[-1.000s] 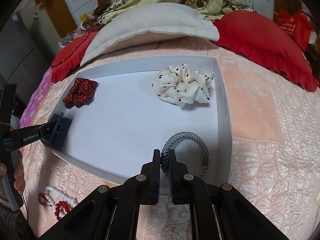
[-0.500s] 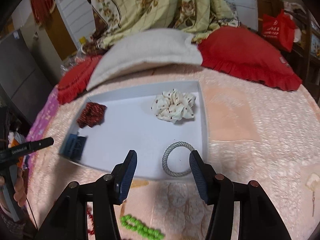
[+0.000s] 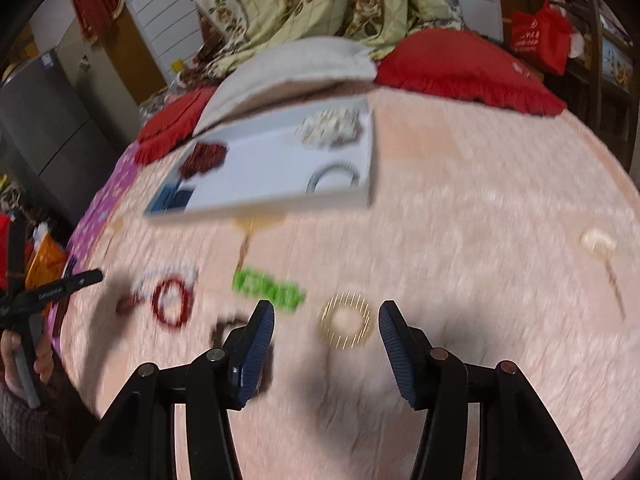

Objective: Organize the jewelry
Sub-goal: 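Move both tools back toward the remaining bracelets, then grasp the red bead strand with the left tool while the right grasps the brown bracelet, place both in tray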

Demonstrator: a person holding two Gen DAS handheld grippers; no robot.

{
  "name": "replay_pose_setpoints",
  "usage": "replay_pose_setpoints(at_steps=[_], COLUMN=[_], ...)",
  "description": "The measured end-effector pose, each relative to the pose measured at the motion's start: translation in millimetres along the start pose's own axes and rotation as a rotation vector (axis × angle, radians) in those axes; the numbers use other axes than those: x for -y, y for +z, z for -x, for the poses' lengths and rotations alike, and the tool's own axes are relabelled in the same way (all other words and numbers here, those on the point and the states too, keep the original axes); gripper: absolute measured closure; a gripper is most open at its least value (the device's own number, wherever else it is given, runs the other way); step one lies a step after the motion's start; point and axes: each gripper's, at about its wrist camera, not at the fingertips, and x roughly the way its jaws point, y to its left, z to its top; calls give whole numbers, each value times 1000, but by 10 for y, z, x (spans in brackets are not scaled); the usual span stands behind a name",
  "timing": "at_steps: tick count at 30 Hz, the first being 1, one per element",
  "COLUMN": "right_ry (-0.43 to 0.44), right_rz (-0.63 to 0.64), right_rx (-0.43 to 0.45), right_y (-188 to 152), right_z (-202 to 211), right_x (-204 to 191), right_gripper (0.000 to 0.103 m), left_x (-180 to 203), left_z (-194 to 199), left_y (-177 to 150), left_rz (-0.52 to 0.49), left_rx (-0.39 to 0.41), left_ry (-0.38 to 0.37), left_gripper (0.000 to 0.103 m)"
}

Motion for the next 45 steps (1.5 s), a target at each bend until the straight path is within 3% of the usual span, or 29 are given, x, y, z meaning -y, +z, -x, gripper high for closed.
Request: replay_pose_setpoints(at_steps=[4,10,16,21,25,26,28,31,34,45], right_ry=[14,45,3,-35,-96,-117,-136,-137,-94,-20], right_rz=[34,85,114,143,205,225,258,282,273,201], right_rx=[-13,-17,-39,-19,-7,-1,12,10,3,108], right_y=[-217,-264,-246,-258,-286,-298,-321,-334,-312,-129], right_z=[-63,-197,-442,-499,-539,-552,-561,-555,-503,79], right_x=[-135,-358,-439,-503,-611,-648,-709,-789,-814,-824], right_gripper=[51,55,55,55,56,58,71,95,95,95], left_x=[44,32,-11,133,164,165,190,263,297,373], left_z=[-116,-283,-332,-346,-353,-353,-342,-312,-188,787], left_y=[-99,-90,-74,-157,-176,-176,-178,-179,-189,-138], left_rz=[-19,-39,-64,-164,-160,-157,-146,-147,-141,-141], left_rx=[-17,-25,-3,34,51,53,53,36,54,191], left_ry=[-14,-20,-37,13,15,17,12,42,39,-10], left_gripper=[61,61,61,61,62,64,96,96,96,97])
